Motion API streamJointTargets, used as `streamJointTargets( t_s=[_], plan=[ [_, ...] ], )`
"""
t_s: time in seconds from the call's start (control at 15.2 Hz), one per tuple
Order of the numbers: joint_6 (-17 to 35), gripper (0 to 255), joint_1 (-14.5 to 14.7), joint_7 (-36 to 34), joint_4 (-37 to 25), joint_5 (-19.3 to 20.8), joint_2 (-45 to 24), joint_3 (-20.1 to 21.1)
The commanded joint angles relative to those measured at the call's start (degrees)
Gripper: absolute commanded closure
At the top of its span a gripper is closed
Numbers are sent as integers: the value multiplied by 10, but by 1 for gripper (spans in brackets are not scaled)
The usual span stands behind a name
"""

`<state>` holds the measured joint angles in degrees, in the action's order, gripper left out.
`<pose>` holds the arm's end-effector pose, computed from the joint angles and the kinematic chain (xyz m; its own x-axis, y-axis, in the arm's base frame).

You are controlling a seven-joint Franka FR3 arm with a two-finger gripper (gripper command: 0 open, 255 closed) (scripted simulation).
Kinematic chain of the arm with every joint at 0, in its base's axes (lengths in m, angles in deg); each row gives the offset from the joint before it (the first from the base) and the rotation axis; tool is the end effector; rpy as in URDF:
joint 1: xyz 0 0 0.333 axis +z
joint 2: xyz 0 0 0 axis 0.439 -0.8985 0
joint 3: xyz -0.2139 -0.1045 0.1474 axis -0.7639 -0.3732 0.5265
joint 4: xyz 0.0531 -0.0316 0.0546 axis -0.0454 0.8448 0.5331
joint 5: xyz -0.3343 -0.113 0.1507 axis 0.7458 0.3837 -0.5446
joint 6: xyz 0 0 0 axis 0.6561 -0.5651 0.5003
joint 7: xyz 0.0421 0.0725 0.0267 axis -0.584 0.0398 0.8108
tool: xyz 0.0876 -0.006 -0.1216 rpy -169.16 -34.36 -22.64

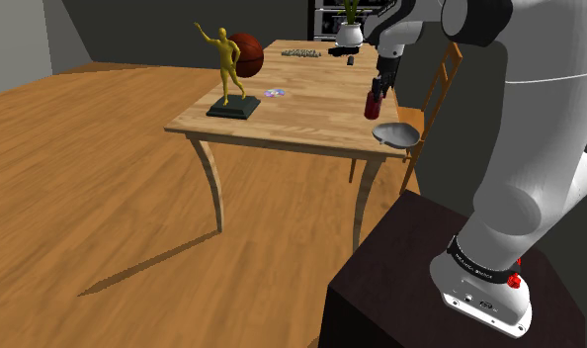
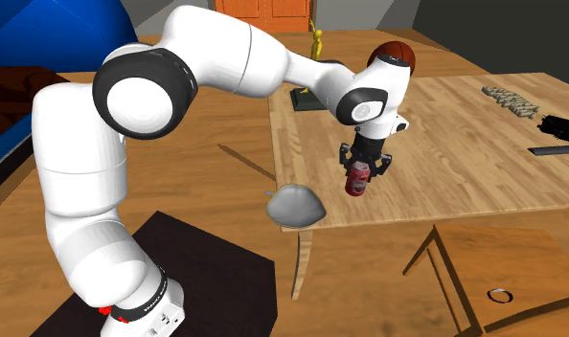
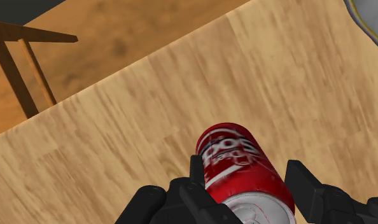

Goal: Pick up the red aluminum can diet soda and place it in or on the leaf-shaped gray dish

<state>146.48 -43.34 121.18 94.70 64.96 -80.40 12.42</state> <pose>0.4826 -0.4113 0.3235 1.0000 0.0029 0.0051 0.0029 -1.0000 -0.0031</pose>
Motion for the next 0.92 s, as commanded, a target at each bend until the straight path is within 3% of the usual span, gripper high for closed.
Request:
streamJointTargets(
  t_s=[0.0,0.46,0.86],
  plan=[
    [0,255,0,0,0,0,0,0],
    [0,255,0,0,0,0,0,0],
    [-40,255,1,-6,-27,8,13,-4]
  ],
)
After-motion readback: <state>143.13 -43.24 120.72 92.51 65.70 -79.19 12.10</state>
